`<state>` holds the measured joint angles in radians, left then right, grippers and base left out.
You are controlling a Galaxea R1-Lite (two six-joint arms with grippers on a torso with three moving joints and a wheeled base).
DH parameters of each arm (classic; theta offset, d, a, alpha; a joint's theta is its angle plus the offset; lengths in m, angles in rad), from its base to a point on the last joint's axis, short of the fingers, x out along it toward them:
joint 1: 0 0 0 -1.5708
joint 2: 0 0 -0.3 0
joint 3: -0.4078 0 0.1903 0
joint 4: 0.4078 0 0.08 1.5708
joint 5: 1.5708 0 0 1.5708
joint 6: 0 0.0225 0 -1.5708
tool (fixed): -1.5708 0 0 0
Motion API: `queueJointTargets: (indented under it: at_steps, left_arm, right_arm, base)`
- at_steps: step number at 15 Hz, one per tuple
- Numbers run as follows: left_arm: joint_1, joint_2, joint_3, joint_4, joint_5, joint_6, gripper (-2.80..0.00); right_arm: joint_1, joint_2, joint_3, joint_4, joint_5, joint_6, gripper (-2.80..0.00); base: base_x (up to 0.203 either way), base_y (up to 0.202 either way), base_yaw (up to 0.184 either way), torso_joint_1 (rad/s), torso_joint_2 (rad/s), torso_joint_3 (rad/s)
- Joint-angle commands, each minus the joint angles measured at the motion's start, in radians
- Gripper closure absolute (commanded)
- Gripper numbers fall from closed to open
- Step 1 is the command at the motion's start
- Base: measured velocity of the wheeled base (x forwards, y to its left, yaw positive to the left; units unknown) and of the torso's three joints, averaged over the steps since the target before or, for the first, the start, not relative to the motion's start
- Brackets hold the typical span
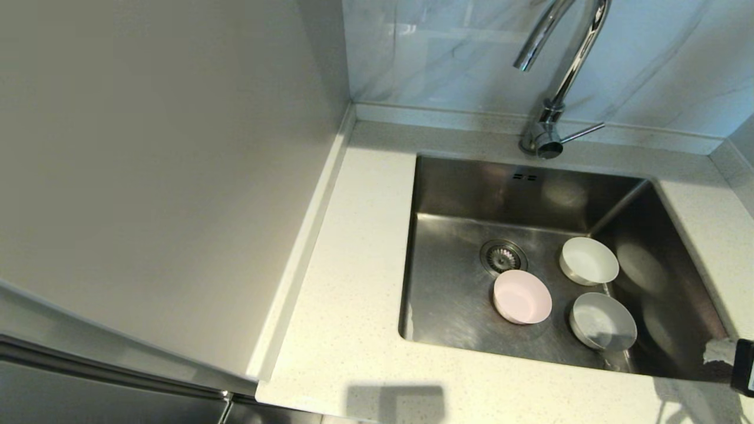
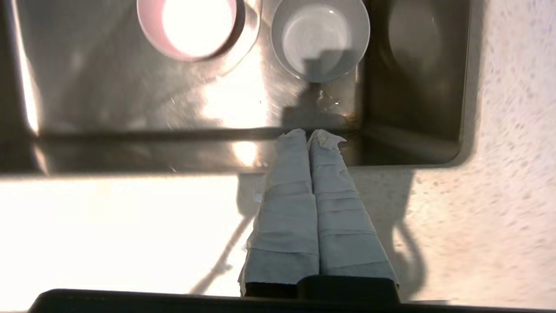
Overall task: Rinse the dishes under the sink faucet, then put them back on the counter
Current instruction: Put a bowl back to the table from the sink
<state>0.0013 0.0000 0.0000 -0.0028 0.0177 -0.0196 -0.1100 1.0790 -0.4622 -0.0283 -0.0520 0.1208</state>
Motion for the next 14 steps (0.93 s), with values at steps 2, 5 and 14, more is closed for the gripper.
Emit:
queueJointTargets:
  at_steps: [2, 5, 14]
  left_arm:
    - [0.0, -0.003, 0.0, 0.0, 0.001, -0.001, 0.0]
    - [0.0, -0.003, 0.0, 0.0, 0.001, 0.0, 0.0]
    - [0.0, -0.003, 0.0, 0.0, 0.001, -0.001, 0.0]
  right_arm:
    - [0.021, 0.037, -0.01, -0.028, 0.021, -0.256, 0.0]
    - [0.041, 0.125, -0.03, -0.099, -0.006, -0.401, 0.0]
    - [0.079, 0.355, -0.158, -0.096, -0.095, -0.365, -2.8]
  base:
    - [0.0, 0.0, 0.0, 0.0, 0.0, 0.0]
    - [0.0, 0.0, 0.0, 0.0, 0.0, 0.0]
    - [0.0, 0.0, 0.0, 0.0, 0.0, 0.0]
